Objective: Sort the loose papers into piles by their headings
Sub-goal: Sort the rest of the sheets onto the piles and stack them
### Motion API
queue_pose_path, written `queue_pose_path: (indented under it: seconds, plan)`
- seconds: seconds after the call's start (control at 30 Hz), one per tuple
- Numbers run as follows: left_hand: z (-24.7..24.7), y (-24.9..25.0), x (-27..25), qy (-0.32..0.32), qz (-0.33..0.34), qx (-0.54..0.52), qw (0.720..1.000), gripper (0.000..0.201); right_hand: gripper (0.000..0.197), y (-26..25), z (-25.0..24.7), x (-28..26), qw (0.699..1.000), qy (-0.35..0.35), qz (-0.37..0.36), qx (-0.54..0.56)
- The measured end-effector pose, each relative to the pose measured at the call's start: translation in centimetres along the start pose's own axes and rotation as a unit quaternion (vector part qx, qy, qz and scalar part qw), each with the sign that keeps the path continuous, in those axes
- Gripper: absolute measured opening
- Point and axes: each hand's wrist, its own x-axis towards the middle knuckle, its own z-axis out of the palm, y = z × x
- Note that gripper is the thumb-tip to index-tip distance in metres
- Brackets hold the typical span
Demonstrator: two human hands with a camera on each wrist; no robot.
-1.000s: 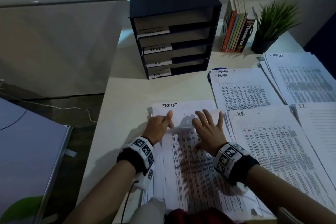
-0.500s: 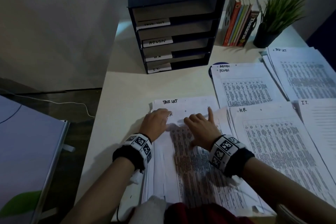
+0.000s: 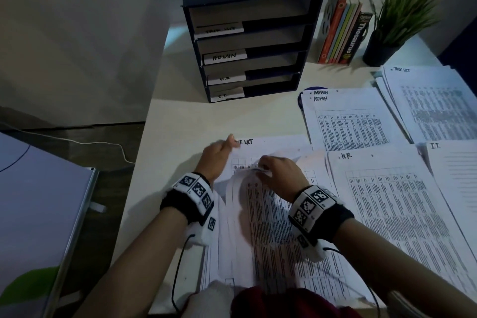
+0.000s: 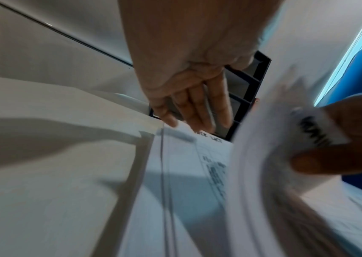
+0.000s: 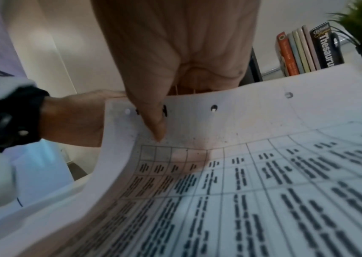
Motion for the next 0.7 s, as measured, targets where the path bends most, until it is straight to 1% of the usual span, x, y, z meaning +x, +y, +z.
queue_pose_path:
  seconds: [0.03,0.07,0.13,0.2,0.27,0.3,0.37,0.4,0.43,0.47,0.53,0.57,0.63,0.7]
  plan:
    - [-0.1,-0.2,0.8,0.013,0.007,0.049,0.999,0.040,0.023,-0.1,-0.1,0.0,1.000,0.010,0.007,0.007]
    - [-0.2,-0.4,1.5,0.010,0.005,0.100,0.995,0.039,0.025,-0.1,-0.2,0.2,1.000,0.017,0.013,0.007]
    - [-0.3,-0.7,2.6,-0.023,-0.010,0.175,0.984,0.046,0.026,-0.2,-0.3,0.7,0.999,0.024,0.030,-0.002]
    - [-0.4,-0.7,2.9,-0.046,-0.003,0.214,0.976,0.047,0.025,0.0,-0.4,1.4,0.999,0.021,0.043,-0.005]
    - [-0.3,-0.6,2.8,-0.040,0.027,0.238,0.970,0.046,0.022,0.3,-0.6,2.2,0.998,0.005,0.061,-0.007]
    - [-0.3,-0.7,2.7,-0.033,0.042,0.242,0.969,0.046,0.026,0.4,-0.7,2.6,0.997,-0.006,0.070,0.001]
    - [-0.3,-0.9,2.4,-0.015,0.071,0.245,0.967,0.043,0.045,0.7,-0.6,3.1,0.996,-0.032,0.081,0.035]
    - [-0.3,-1.1,2.2,-0.001,0.086,0.245,0.966,0.040,0.053,0.8,-0.5,3.3,0.994,-0.041,0.081,0.054]
    - [-0.2,-1.3,2.0,0.013,0.098,0.244,0.965,0.036,0.057,0.9,-0.4,3.4,0.994,-0.044,0.076,0.065]
    - [-0.2,-1.4,1.7,0.026,0.105,0.242,0.964,0.034,0.056,1.0,-0.4,3.5,0.994,-0.047,0.070,0.067]
    - [-0.1,-1.7,1.3,0.046,0.121,0.217,0.968,0.033,0.044,1.2,-0.4,3.3,0.996,-0.053,0.053,0.048]
    - [-0.1,-1.6,1.0,0.052,0.128,0.186,0.973,0.031,0.037,1.3,-0.3,3.1,0.998,-0.050,0.038,0.028]
    - [-0.1,-1.5,0.5,0.057,0.114,0.098,0.987,0.024,0.032,1.2,-0.1,2.5,0.999,-0.029,-0.011,-0.022]
    - [-0.3,-1.4,0.1,0.027,0.073,0.022,0.997,0.020,0.030,1.0,0.2,1.8,0.995,0.020,-0.080,-0.051]
